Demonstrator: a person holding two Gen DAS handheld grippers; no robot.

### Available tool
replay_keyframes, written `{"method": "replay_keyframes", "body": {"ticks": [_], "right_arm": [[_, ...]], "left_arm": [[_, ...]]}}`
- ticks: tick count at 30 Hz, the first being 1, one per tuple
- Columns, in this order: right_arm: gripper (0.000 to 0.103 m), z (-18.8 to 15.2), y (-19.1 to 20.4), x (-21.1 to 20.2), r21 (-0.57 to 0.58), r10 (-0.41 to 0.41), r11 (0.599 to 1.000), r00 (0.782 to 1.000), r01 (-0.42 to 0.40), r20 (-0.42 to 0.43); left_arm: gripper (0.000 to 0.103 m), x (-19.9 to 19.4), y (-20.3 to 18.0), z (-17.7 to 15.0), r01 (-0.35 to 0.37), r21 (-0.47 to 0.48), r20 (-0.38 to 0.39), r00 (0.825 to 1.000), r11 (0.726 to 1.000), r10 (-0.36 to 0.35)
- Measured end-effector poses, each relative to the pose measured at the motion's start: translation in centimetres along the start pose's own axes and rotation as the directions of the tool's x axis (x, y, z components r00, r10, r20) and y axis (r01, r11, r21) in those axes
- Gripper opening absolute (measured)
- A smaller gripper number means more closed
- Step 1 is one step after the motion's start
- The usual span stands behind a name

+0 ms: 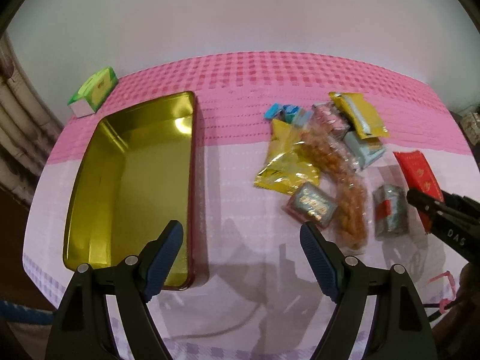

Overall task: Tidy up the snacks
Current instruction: 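Grasp the small clear square snack box with the left gripper while the right holds the red package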

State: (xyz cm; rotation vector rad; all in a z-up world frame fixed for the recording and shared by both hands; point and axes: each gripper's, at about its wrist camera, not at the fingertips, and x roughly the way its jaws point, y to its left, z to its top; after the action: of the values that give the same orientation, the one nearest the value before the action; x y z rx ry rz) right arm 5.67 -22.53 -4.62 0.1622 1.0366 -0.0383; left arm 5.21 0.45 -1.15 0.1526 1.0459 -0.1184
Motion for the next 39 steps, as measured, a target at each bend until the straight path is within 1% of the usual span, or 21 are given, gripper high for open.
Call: {"method": "replay_keyframes", "body": {"ticks": [3, 6, 8, 10, 12, 13, 16, 17, 20, 23, 27, 28, 30, 33, 34, 35, 39], "right_arm": [[0.043, -0.4, -1.7, -0.2, 0.025, -0.021, 0.999, 1.000, 0.022, -0.010], [0.043, -0.8, -2.9, -0.3, 0.041, -0.035, 0.999, 0.999, 0.036, -0.012], [0.043, -1.1, -3.6, -0.2, 0.048, -0.043, 0.998, 0.999, 0.043, -0.015], [0.043, -1.3, -4.1, 0.0, 0.057, -0.040, 0.998, 0.999, 0.041, -0.020], [0.043, -1.4, -4.4, 0.2, 0.062, -0.039, 0.997, 0.999, 0.041, -0.022], [0.043, -1.5, -4.5, 0.2, 0.063, -0.037, 0.997, 0.999, 0.038, -0.022], [0.043, -1.5, -4.7, 0.7, 0.066, -0.029, 0.997, 0.999, 0.031, -0.026], [0.043, -1.5, -4.6, 0.9, 0.065, -0.027, 0.997, 0.999, 0.029, -0.031], [0.043, -1.7, -4.5, 1.0, 0.057, -0.030, 0.998, 0.999, 0.032, -0.033], [0.043, -1.7, -4.6, 1.1, 0.051, -0.031, 0.998, 0.999, 0.033, -0.029], [0.043, -1.8, -4.4, 1.2, 0.036, -0.041, 0.999, 0.999, 0.042, -0.026], [0.043, -1.8, -4.3, 1.2, 0.032, -0.043, 0.999, 0.999, 0.043, -0.026], [0.043, -1.8, -4.2, 1.3, 0.026, -0.046, 0.999, 0.999, 0.047, -0.024], [0.044, -1.8, -4.2, 1.2, 0.021, -0.050, 0.998, 0.998, 0.051, -0.025], [0.044, -1.7, -4.1, 1.3, 0.020, -0.052, 0.998, 0.998, 0.053, -0.025], [0.044, -1.7, -4.1, 1.3, 0.020, -0.053, 0.998, 0.998, 0.054, -0.024], [0.044, -1.8, -4.1, 1.1, 0.020, -0.052, 0.998, 0.998, 0.053, -0.025]], "left_arm": [[0.080, -0.1, -0.8, 0.5, 0.037, -0.003, -0.017, 0.999, 0.999, -0.037], [0.080, 0.6, -1.7, 1.0, 0.096, -0.039, -0.067, 0.993, 0.995, -0.099], [0.080, 1.4, -2.1, 1.5, 0.140, -0.083, -0.111, 0.982, 0.987, -0.149], [0.079, 2.1, -2.3, 2.0, 0.165, -0.123, -0.139, 0.973, 0.979, -0.182], [0.075, 3.0, -2.2, 2.6, 0.195, -0.187, -0.179, 0.957, 0.963, -0.228], [0.073, 3.3, -2.2, 2.8, 0.199, -0.205, -0.191, 0.952, 0.958, -0.239], [0.066, 4.8, -2.0, 3.5, 0.213, -0.290, -0.240, 0.928, 0.933, -0.286], [0.064, 5.3, -2.1, 3.7, 0.209, -0.308, -0.256, 0.921, 0.928, -0.292], [0.063, 6.2, -2.5, 4.1, 0.189, -0.322, -0.277, 0.918, 0.928, -0.284], [0.059, 7.3, -2.6, 4.3, 0.174, -0.354, -0.302, 0.909, 0.919, -0.288], [0.056, 8.0, -2.2, 4.5, 0.145, -0.383, -0.304, 0.913, 0.912, -0.273], [0.056, 8.3, -1.9, 4.6, 0.143, -0.403, -0.300, 0.912, 0.904, -0.278], [0.056, 8.5, -1.6, 4.6, 0.136, -0.418, -0.299, 0.913, 0.898, -0.278], [0.056, 9.2, -1.7, 4.4, 0.134, -0.435, -0.316, 0.903, 0.890, -0.291], [0.055, 9.4, -1.8, 4.4, 0.128, -0.438, -0.323, 0.901, 0.890, -0.289], [0.054, 9.4, -1.8, 4.4, 0.126, -0.437, -0.317, 0.905, 0.890, -0.283], [0.045, 9.3, -2.2, 4.5, 0.134, -0.412, -0.313, 0.908, 0.901, -0.278]]}}
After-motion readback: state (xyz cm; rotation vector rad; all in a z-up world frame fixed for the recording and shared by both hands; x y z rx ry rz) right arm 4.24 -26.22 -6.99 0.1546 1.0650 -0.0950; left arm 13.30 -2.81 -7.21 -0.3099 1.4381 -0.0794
